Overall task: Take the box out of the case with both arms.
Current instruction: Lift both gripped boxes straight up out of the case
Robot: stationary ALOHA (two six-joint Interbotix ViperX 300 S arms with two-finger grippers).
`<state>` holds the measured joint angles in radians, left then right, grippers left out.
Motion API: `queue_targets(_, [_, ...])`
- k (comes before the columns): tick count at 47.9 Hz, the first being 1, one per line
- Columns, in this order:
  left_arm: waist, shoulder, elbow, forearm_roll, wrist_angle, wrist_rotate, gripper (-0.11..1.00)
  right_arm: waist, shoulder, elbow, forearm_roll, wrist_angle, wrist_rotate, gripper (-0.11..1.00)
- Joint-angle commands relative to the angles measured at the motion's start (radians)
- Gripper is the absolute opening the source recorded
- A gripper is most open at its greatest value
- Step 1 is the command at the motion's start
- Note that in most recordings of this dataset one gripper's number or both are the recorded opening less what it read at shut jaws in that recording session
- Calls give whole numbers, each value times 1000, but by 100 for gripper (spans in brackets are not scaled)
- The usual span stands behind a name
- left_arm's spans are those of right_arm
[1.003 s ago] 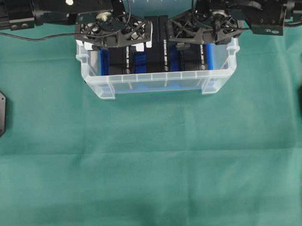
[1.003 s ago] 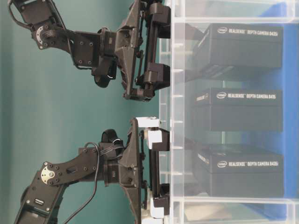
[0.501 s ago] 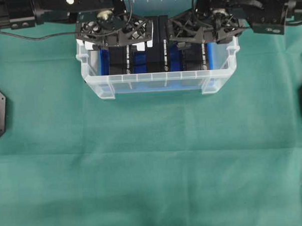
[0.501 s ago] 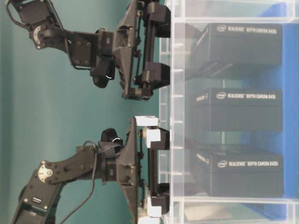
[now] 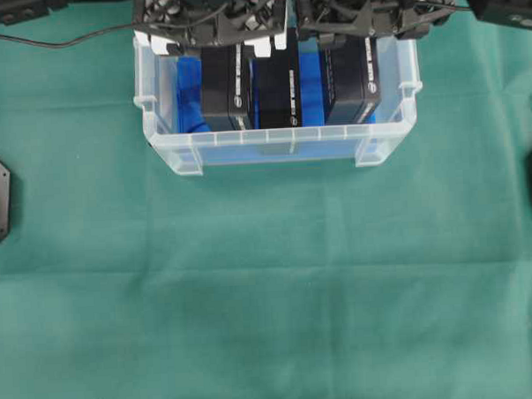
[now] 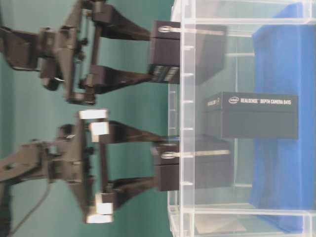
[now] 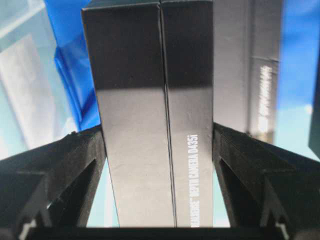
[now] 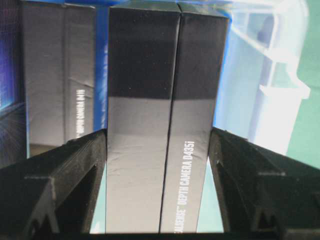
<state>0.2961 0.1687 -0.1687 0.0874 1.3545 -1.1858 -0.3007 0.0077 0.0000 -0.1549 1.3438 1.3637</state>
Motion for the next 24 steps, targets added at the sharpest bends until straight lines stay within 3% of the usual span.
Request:
queue_targets(1, [-3,-61,-83,8,38,2,64,6,-46,-57,-8,17,-2,65])
queue_targets(24, [-8,-94,-272,8,278,2,64,28,-64,-245,-12,132,-29,65])
